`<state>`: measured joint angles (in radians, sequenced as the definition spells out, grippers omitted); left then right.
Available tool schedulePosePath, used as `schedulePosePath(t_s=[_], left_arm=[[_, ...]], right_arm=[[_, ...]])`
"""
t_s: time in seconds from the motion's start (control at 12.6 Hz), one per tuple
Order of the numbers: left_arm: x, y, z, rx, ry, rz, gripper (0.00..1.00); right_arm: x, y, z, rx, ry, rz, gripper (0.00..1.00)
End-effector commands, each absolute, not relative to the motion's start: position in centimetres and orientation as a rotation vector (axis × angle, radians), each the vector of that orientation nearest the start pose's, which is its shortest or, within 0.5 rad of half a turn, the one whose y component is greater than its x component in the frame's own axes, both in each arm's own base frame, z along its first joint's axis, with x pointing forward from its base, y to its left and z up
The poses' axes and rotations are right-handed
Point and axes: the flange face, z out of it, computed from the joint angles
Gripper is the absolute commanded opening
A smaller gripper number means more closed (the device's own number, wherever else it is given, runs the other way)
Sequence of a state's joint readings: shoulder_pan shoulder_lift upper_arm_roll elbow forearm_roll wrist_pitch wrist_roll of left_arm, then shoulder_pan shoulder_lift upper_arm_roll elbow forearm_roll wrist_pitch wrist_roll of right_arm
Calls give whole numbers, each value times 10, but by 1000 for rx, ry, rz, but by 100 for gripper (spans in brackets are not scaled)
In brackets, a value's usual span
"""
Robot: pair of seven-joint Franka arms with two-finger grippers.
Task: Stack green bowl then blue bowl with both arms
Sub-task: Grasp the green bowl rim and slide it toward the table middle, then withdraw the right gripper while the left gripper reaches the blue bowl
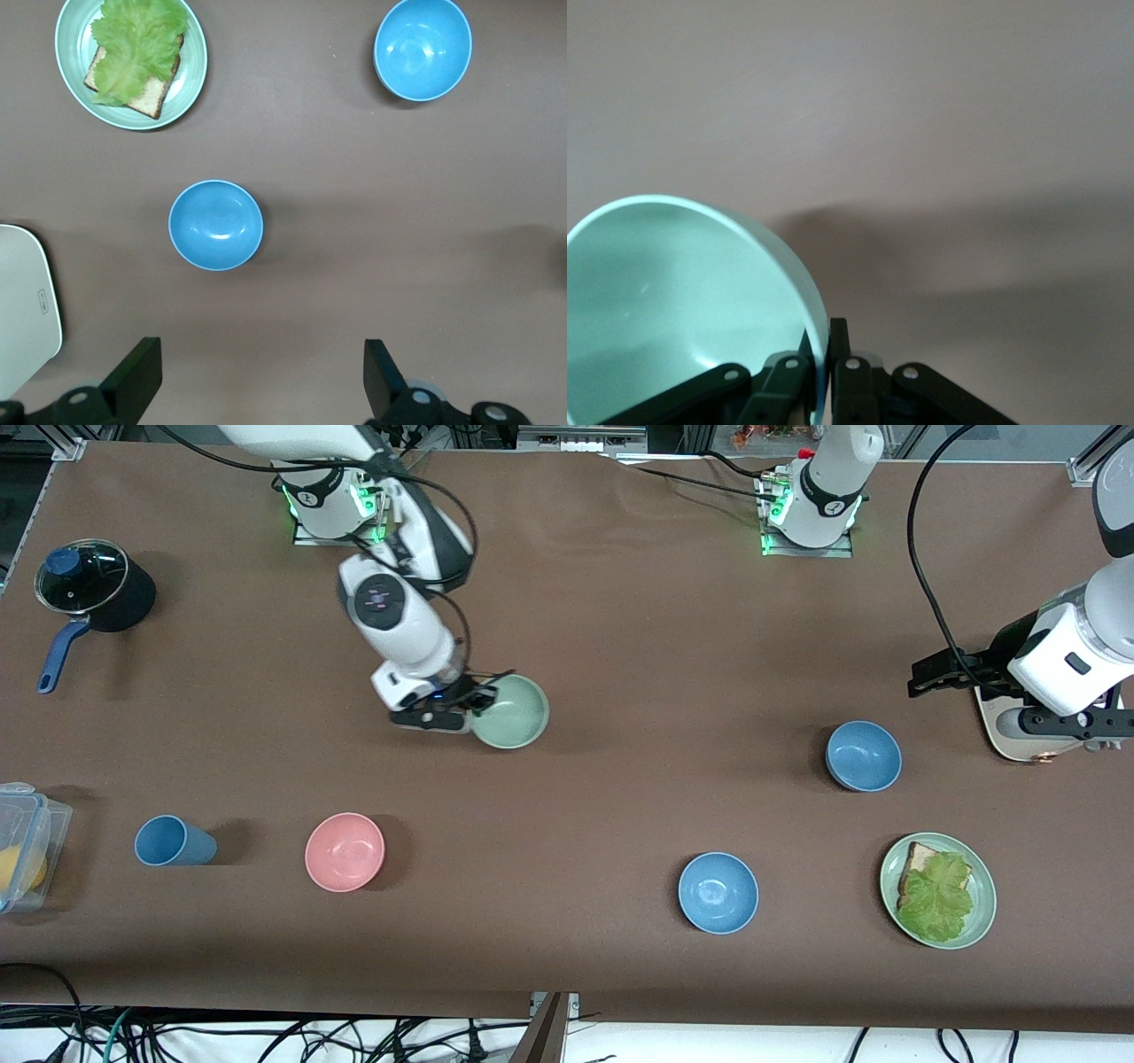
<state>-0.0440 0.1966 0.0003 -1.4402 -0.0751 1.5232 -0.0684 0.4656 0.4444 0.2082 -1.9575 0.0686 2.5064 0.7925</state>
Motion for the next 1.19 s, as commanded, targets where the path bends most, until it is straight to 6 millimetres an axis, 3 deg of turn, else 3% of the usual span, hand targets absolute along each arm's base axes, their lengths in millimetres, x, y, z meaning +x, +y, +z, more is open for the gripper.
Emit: schedulePosePath(t_s=[0.0,0.16,0.24,0.32,0.4,0.56,0.72,0.88,0.95,1.03,1.11], left_arm=[[610,-30,573,-3190,-46,169,100],[610,-25,568,-3180,-56,182,100],[610,-21,567,-3180,-66,187,100],[610,-19,562,-3179,-69,201,100],[611,-9,551,-3184,-77,234,100],[621,21,530,-3193,42,215,100],[619,51,478,-3190,182,228,100],[614,92,430,-3210,82,198,100],[616,102,399,-3224,47,217,100],[616,115,382,-3234,21,240,100],[619,116,365,-3266,-15,252,100]], right_arm=[[495,445,235,-2931,380,-4,0],[484,461,215,-2899,423,-43,0],[489,456,212,-2904,435,-57,0],[492,453,213,-2907,434,-62,66],[499,446,218,-2907,438,-82,100],[518,423,251,-2941,468,-113,100],[539,391,313,-3014,434,-109,100],[567,328,373,-3089,444,-84,100],[577,292,401,-3115,371,-81,100],[584,257,421,-3119,297,-39,100],[590,217,445,-3092,260,-14,100]])
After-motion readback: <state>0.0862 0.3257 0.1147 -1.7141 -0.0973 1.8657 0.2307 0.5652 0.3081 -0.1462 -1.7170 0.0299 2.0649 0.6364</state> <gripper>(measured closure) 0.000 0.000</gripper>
